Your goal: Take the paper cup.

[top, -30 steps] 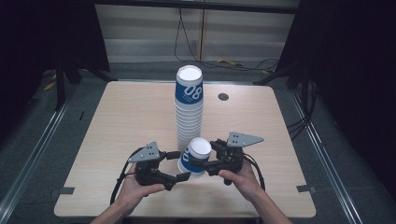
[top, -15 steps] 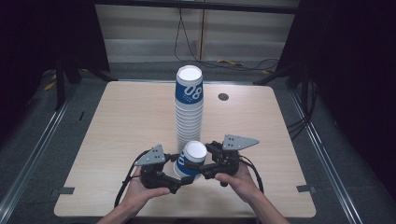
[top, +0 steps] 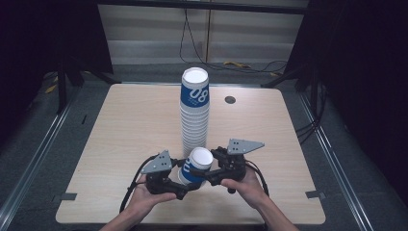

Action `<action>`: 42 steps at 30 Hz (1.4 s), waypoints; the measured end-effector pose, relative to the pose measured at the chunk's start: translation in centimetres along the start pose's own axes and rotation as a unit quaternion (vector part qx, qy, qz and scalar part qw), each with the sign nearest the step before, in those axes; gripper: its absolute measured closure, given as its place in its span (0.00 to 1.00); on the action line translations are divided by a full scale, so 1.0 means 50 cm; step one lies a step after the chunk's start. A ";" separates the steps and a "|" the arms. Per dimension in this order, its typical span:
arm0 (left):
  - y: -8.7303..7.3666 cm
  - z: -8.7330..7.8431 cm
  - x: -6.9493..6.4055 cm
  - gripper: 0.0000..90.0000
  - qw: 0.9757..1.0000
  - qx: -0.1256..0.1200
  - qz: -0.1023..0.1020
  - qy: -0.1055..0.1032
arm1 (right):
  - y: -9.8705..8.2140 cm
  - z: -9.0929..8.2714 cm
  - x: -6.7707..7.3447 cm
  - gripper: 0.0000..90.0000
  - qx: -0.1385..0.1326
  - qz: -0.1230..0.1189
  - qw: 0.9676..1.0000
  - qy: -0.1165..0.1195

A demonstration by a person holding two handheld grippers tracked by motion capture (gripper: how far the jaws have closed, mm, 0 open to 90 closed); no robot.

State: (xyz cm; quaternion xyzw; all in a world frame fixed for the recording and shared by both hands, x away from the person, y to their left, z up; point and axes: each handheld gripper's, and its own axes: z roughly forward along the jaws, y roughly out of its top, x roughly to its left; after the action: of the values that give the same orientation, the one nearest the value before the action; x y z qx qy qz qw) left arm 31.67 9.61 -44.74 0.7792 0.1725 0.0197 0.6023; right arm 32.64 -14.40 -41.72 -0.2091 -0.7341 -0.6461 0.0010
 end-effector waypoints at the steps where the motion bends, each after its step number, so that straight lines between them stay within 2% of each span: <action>1: 0.000 0.000 0.000 0.21 1.000 0.003 0.001 -0.001 | 0.000 0.000 0.000 0.30 0.003 0.001 1.000 -0.001; 3: -0.001 0.000 0.000 0.21 1.000 0.003 0.000 -0.001 | 0.000 0.001 0.000 0.28 0.008 0.008 1.000 -0.001; 5: 0.000 0.000 0.000 0.21 1.000 0.003 -0.002 -0.003 | 0.000 0.002 -0.001 0.19 0.018 0.018 1.000 -0.006; 7: 0.000 -0.001 0.001 0.21 1.000 0.004 -0.001 0.000 | 0.000 0.002 -0.002 0.15 0.023 0.030 0.999 -0.010; 9: -0.001 -0.003 0.003 0.21 1.000 0.007 -0.002 0.003 | 0.001 0.000 -0.002 0.15 0.026 0.034 0.999 -0.019; 12: -0.003 -0.006 0.006 0.21 1.000 0.013 -0.007 0.003 | 0.006 -0.005 -0.003 0.15 0.029 0.045 0.998 -0.014; 17: -0.001 -0.015 0.014 0.21 0.999 0.029 -0.020 0.002 | 0.012 -0.015 -0.005 0.15 0.031 0.041 0.999 -0.017; 21: 0.013 -0.035 0.015 0.21 0.999 0.035 -0.013 0.003 | 0.018 -0.023 -0.006 0.15 0.030 0.040 0.999 -0.005; 23: 0.015 -0.041 0.019 0.21 0.999 0.036 -0.020 -0.003 | 0.023 -0.030 -0.006 0.15 0.028 0.040 0.999 -0.002; 26: 0.013 -0.044 0.023 0.21 0.999 0.044 -0.019 0.002 | 0.025 -0.033 -0.008 0.15 0.030 0.038 0.999 -0.003; 27: 0.012 -0.043 0.023 0.21 0.999 0.047 -0.022 0.001 | 0.025 -0.034 -0.007 0.15 0.036 0.038 0.999 -0.001; 30: 0.012 -0.041 0.021 0.22 0.998 0.064 -0.008 0.003 | 0.023 -0.031 -0.006 0.15 0.055 0.038 0.998 0.004; 36: 0.014 -0.041 0.023 0.22 0.995 0.096 0.004 0.012 | 0.022 -0.033 -0.007 0.16 0.092 0.004 0.996 -0.015; 40: 0.015 -0.045 0.030 0.22 0.994 0.107 0.002 0.003 | 0.020 -0.033 -0.010 0.15 0.114 0.001 0.993 -0.012; 42: 0.017 -0.045 0.032 0.22 0.993 0.116 0.012 0.008 | 0.019 -0.032 -0.010 0.15 0.126 -0.002 0.992 -0.011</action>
State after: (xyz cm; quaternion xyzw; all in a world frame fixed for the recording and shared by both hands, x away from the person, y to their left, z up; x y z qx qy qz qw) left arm 32.82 11.98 -43.62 0.8455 0.1694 0.0134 0.5062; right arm 32.95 -15.99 -40.69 -0.2130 -0.8097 -0.5465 0.0183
